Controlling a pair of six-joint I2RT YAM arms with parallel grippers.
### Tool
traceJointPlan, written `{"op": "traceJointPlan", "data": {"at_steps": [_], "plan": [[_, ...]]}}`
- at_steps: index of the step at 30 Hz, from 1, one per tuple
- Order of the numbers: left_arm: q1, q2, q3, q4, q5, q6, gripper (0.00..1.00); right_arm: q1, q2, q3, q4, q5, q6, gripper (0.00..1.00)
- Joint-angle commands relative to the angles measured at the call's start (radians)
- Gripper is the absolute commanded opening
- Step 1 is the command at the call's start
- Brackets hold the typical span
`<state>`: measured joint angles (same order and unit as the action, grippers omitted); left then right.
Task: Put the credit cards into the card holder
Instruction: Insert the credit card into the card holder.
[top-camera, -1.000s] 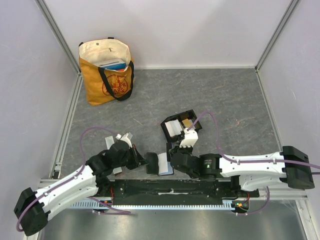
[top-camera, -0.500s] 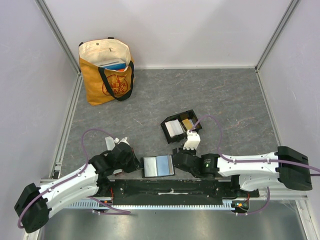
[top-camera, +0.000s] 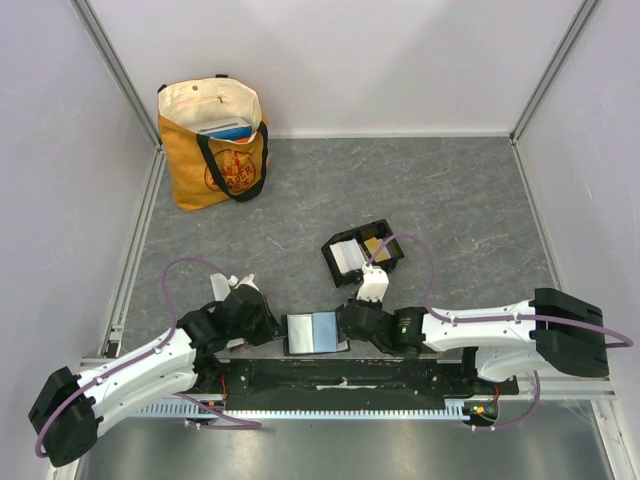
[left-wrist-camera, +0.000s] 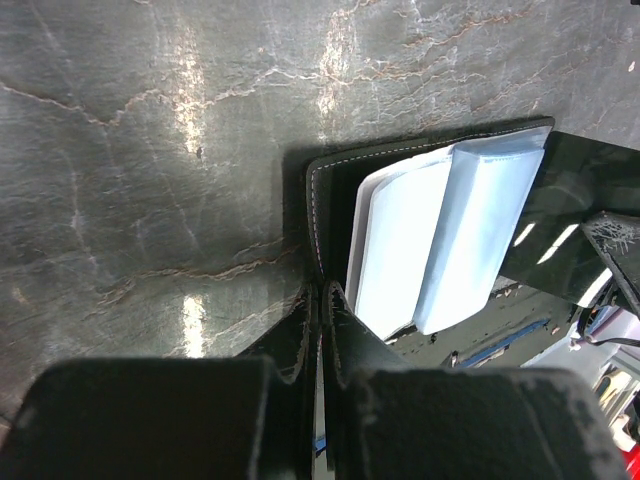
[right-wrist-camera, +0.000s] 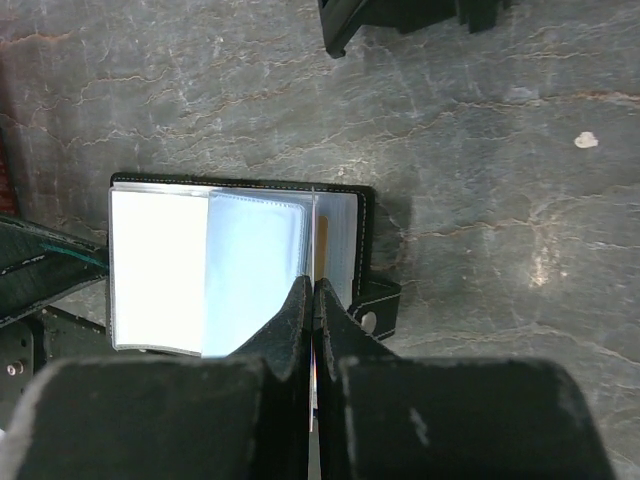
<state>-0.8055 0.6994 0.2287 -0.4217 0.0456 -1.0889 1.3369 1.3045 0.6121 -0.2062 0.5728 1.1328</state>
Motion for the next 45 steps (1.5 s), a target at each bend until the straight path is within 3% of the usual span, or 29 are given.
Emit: {"op": "traceJointPlan", "data": {"at_steps": [1,19,28,32,39,45], "plan": [[-0.003,-0.002,-0.005,0.023,-0.003,-0.019,0.02,-0.01,0.029,0.018,0.077,-0.04,-0.018,0.0],[-0.003,0.008,-0.009,0.049,0.008,-0.009,0.02,-0.008,0.078,0.181,-0.058,-0.085,-0.114,0.0],[-0.003,0.012,-0.031,0.113,0.023,-0.02,0.02,-0.007,0.186,0.202,0.198,-0.292,-0.203,0.0],[-0.003,0.014,-0.028,0.115,0.023,-0.019,0.02,-0.011,0.174,0.178,0.199,-0.263,-0.186,0.0],[-0.003,-0.003,-0.043,0.123,0.02,-0.028,0.02,-0.059,0.038,-0.001,0.35,-0.235,-0.094,0.0],[-0.003,0.003,-0.042,0.123,0.022,-0.029,0.02,-0.076,0.035,-0.095,0.459,-0.232,-0.021,0.0]]}}
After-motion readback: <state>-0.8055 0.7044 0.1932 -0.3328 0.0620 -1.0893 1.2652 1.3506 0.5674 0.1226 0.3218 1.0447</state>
